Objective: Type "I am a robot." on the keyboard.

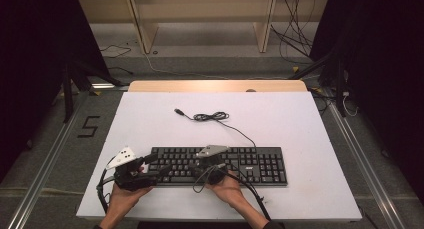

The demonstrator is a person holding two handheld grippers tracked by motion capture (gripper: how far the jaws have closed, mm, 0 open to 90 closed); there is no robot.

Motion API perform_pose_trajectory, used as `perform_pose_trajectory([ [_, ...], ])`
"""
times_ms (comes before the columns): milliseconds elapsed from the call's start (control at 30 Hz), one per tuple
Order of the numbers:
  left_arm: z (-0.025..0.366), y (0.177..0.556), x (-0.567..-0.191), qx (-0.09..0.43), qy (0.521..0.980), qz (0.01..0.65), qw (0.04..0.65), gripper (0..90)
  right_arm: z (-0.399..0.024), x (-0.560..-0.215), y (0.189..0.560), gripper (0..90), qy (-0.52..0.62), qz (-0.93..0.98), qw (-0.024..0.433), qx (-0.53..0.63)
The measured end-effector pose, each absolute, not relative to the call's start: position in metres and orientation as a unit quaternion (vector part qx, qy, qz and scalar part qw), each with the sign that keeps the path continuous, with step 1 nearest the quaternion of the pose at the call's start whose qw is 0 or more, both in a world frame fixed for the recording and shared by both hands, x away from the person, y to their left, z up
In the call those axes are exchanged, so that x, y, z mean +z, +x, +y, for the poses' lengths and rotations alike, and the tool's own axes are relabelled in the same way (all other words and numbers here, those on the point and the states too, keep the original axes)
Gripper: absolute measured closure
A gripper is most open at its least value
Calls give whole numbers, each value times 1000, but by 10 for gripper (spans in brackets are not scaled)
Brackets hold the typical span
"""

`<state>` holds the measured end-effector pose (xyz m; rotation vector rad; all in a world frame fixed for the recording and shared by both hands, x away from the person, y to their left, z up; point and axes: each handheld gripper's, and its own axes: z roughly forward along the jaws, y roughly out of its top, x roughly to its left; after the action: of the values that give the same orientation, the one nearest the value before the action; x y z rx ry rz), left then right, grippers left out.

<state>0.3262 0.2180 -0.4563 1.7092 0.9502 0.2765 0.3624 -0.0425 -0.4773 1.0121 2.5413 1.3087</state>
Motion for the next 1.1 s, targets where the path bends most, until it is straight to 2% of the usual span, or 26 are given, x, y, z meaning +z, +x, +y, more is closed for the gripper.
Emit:
perform_pose_trajectory([
  [1100,218,326,-456,116,722,401,552,270,-36,-484,362,900,329,845,51,419],
])
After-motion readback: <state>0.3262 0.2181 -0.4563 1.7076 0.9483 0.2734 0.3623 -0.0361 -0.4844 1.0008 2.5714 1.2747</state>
